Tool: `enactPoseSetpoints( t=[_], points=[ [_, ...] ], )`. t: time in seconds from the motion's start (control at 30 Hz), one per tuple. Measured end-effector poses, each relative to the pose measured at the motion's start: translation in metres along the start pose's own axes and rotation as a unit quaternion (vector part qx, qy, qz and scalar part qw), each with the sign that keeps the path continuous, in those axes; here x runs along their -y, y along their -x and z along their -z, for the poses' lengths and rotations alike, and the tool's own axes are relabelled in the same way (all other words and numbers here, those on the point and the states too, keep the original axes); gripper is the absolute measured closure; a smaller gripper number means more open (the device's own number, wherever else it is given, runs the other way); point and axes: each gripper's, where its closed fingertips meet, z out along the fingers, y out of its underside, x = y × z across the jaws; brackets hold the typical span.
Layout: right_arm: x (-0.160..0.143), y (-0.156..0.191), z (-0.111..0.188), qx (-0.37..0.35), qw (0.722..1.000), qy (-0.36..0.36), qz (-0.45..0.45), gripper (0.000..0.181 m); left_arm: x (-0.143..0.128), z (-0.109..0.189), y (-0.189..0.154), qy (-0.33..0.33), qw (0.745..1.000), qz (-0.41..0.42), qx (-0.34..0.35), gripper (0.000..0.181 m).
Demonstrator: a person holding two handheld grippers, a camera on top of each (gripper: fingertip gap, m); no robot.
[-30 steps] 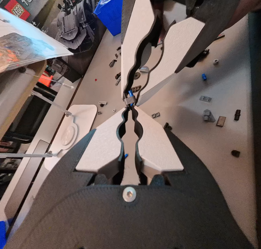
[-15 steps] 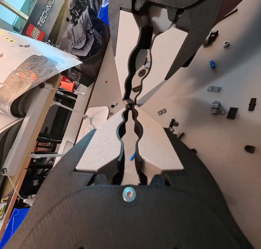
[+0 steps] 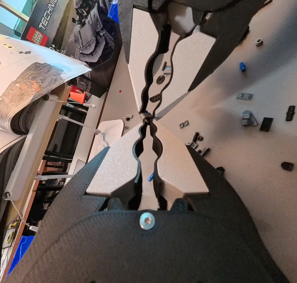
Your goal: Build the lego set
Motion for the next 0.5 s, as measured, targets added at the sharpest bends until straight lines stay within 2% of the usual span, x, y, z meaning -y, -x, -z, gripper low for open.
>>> enactPoseSetpoints(
  t=[0.13, 0.23, 0.4, 0.5],
  points=[
    [0.0021, 0.0006, 0.0001, 0.013, 1.0, -0.005, -0.021, 0.16, 0.0011, -0.0001, -0.0001, -0.001, 1.0, -0.004, 0.003, 0.181],
    [0.0018, 0.0038, -0.001, 0.019, 1.0, -0.005, -0.021, 0.164, 0.001, -0.0016, -0.0027, -0.001, 1.0, -0.003, -0.003, 0.181],
    [-0.001, -0.0002, -0.0009, 0.023, 0.999, -0.004, -0.044, 0.159, -0.0005, -0.0014, -0.0004, 0.003, 1.0, 0.001, 0.001, 0.181],
    [-0.0037, -0.0004, -0.001, 0.018, 0.999, 0.002, -0.036, 0.165, -0.0019, -0.0013, 0.0003, 0.004, 1.0, 0.012, -0.002, 0.181]
  ],
)
